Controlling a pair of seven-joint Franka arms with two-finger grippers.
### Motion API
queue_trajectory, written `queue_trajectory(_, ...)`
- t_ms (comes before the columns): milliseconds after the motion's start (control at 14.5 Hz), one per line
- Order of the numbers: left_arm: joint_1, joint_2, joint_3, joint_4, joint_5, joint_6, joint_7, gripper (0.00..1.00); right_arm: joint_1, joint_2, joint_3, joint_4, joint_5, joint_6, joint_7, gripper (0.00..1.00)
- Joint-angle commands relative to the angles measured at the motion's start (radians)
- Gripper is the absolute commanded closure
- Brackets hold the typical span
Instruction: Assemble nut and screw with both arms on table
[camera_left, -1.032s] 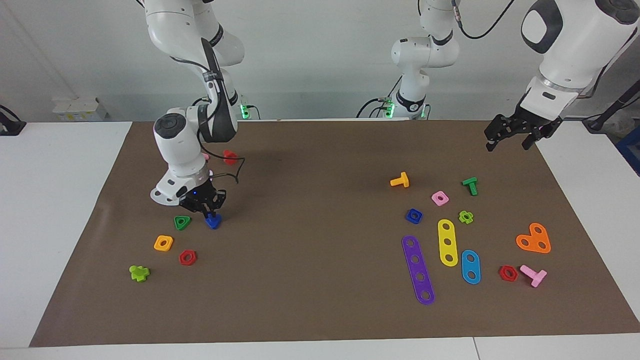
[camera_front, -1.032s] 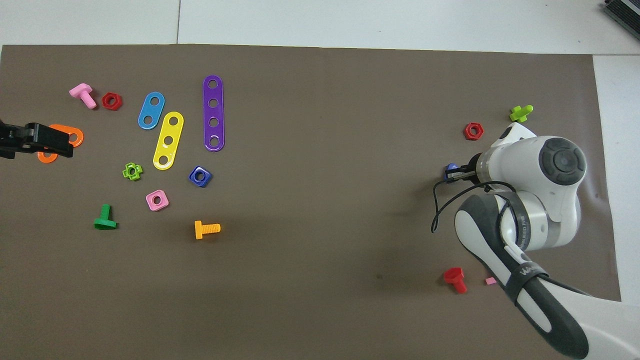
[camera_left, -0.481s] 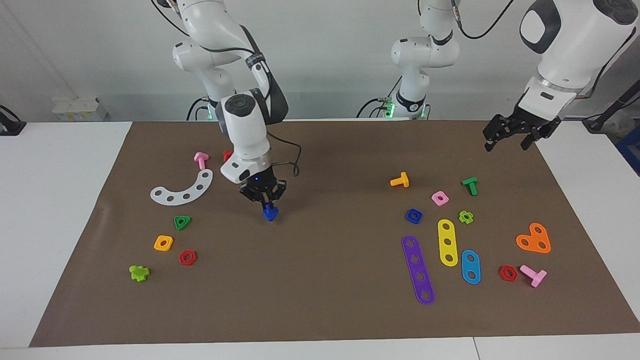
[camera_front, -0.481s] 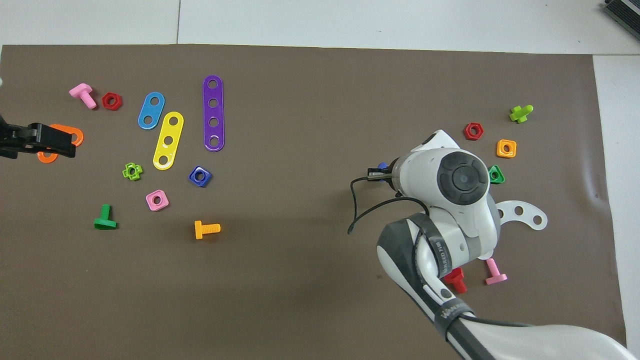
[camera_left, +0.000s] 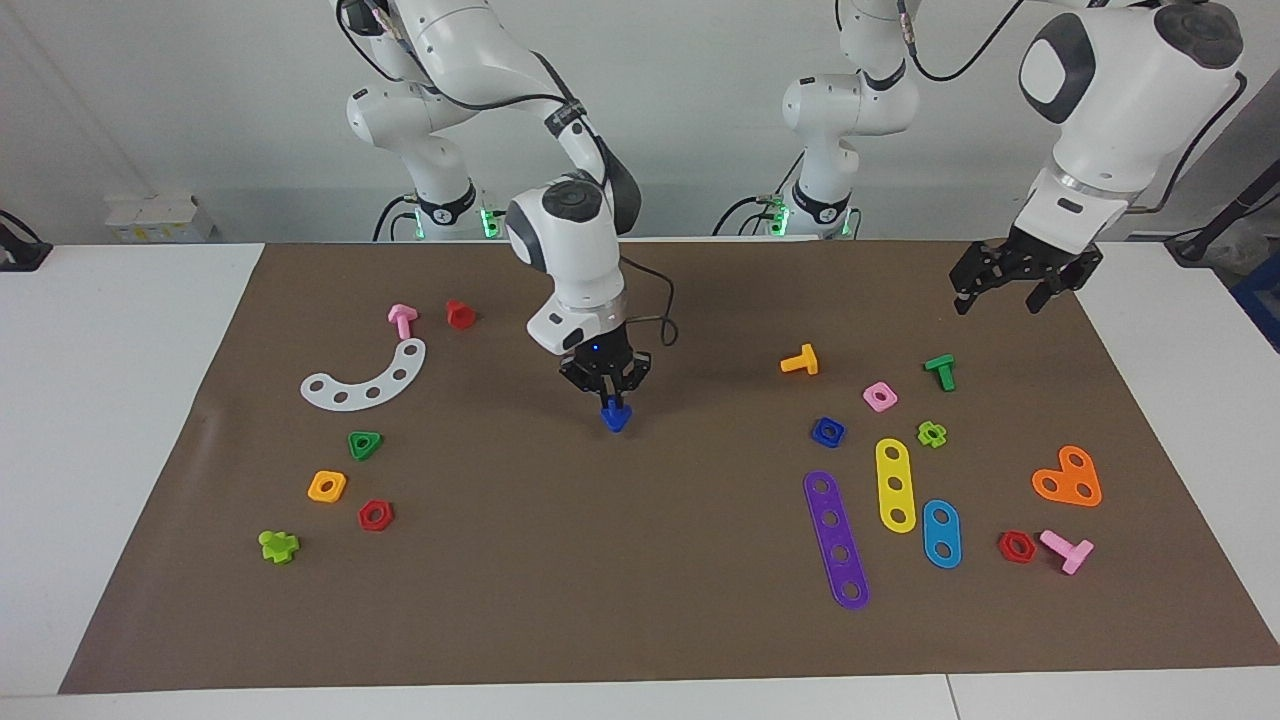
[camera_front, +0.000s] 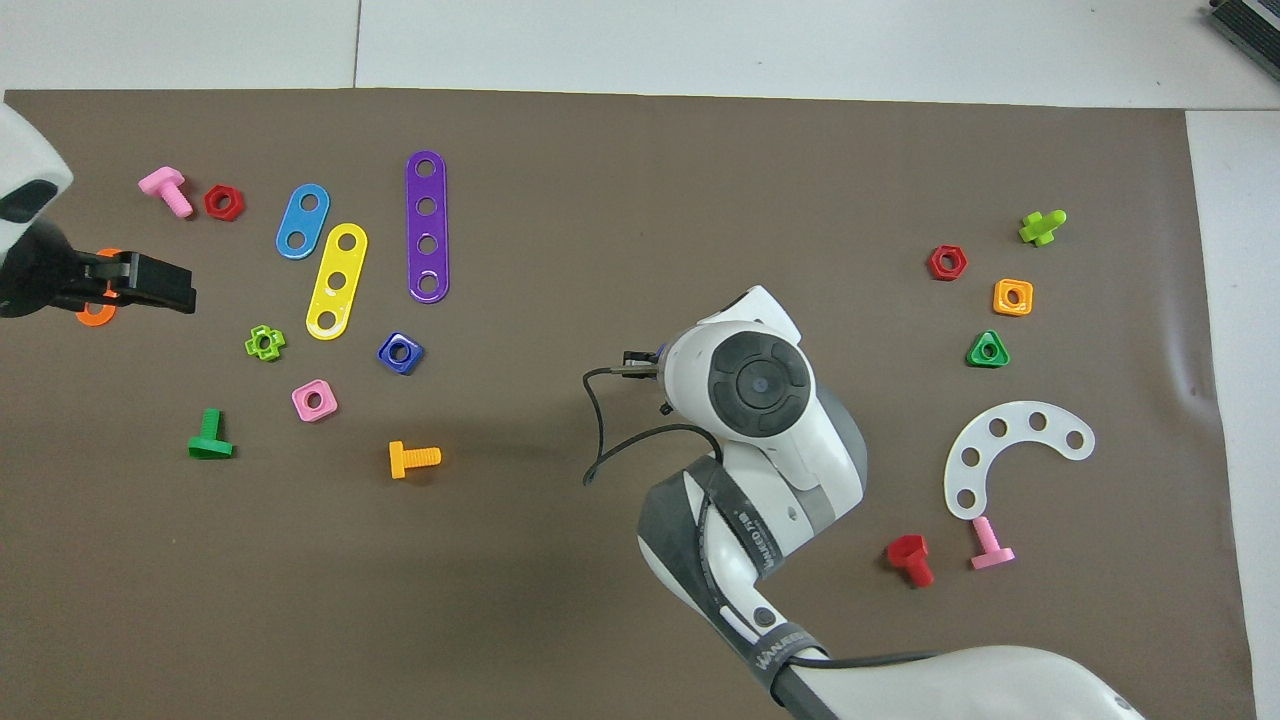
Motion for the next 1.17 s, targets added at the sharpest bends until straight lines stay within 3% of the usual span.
queue_trajectory(0, -0.051, 0.078, 0.008, -0.026, -0.055, 0.124, -0.008, 0.0, 0.022, 0.036, -0.005, 0.032, -0.055, -0.035, 0.042, 1.0)
queue_trajectory(69, -0.065, 0.11, 0.008, -0.029, -0.068, 0.171, -0.008, 0.01, 0.039, 0.046, -0.006, 0.032, -0.059, -0.041, 0.056, 1.0)
queue_trajectory(138, -0.089, 0.142, 0.008, -0.036, -0.069, 0.226, 0.001, 0.03, 0.04, 0.046, -0.006, 0.034, -0.059, -0.052, 0.065, 0.85)
queue_trajectory(206, -0.098, 0.159, 0.007, -0.052, -0.069, 0.276, 0.016, 0.04, 0.04, 0.044, -0.006, 0.034, -0.059, -0.066, 0.067, 0.3)
queue_trajectory(344, -0.114, 0.211, 0.003, -0.063, -0.08, 0.337, 0.094, 0.07, 0.031, 0.024, -0.006, 0.034, -0.059, -0.087, 0.064, 0.02)
queue_trajectory(688, -0.138, 0.282, 0.003, -0.157, -0.083, 0.452, 0.402, 0.16, -0.035, -0.118, -0.005, 0.026, -0.041, -0.19, 0.047, 0.0)
queue_trajectory(894, -0.158, 0.274, 0.005, -0.259, -0.083, 0.488, 0.469, 0.15, -0.072, -0.23, -0.006, 0.025, -0.038, -0.259, 0.048, 0.0)
queue_trajectory(1101, -0.192, 0.265, 0.003, -0.3, -0.083, 0.498, 0.473, 0.16, -0.174, -0.319, -0.006, 0.025, -0.015, -0.284, 0.048, 0.0)
